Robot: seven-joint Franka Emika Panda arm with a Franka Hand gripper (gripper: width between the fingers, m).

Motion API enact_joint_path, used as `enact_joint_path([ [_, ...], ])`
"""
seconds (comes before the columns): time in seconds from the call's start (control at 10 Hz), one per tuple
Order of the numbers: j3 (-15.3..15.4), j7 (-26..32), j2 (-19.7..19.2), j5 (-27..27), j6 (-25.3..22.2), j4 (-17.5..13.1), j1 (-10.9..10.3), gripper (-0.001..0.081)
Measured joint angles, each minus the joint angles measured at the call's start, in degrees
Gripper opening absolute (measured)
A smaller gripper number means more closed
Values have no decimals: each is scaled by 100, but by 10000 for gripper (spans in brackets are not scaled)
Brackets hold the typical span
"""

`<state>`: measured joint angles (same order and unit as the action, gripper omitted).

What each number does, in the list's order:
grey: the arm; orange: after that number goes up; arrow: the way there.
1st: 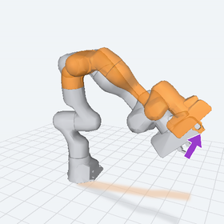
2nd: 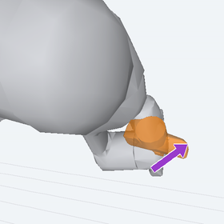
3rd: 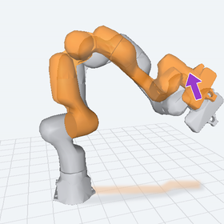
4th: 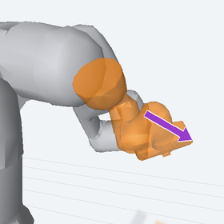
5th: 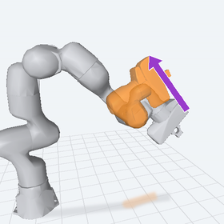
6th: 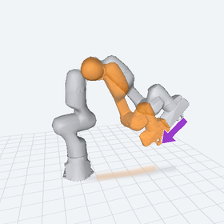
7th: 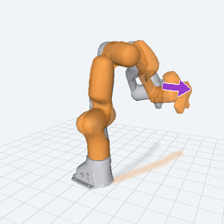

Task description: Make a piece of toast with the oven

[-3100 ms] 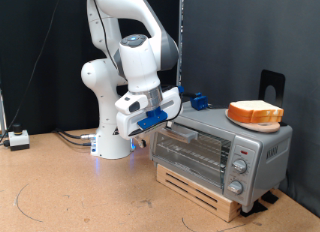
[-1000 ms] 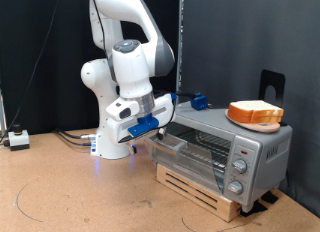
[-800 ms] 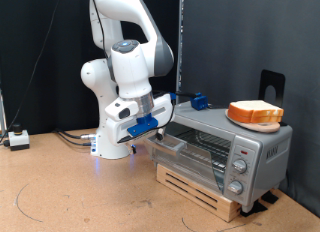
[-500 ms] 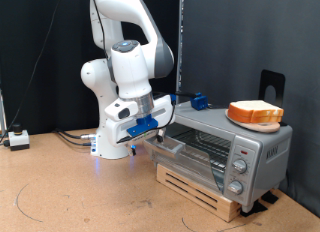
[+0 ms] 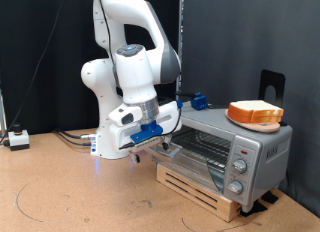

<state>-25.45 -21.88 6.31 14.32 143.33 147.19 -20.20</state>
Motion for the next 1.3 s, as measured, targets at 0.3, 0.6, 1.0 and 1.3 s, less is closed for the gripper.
enact_joint_path([
  [0.3, -20, 54, -246, -62, 1, -157, 43, 809],
  [0.6, -95, 86, -454, -394, 52, -169, 169, 809],
  [1.0, -133, -11, -996, -476, 493, -191, 318, 809],
  [1.3, -111, 69, -1340, -43, 537, -374, 329, 809],
])
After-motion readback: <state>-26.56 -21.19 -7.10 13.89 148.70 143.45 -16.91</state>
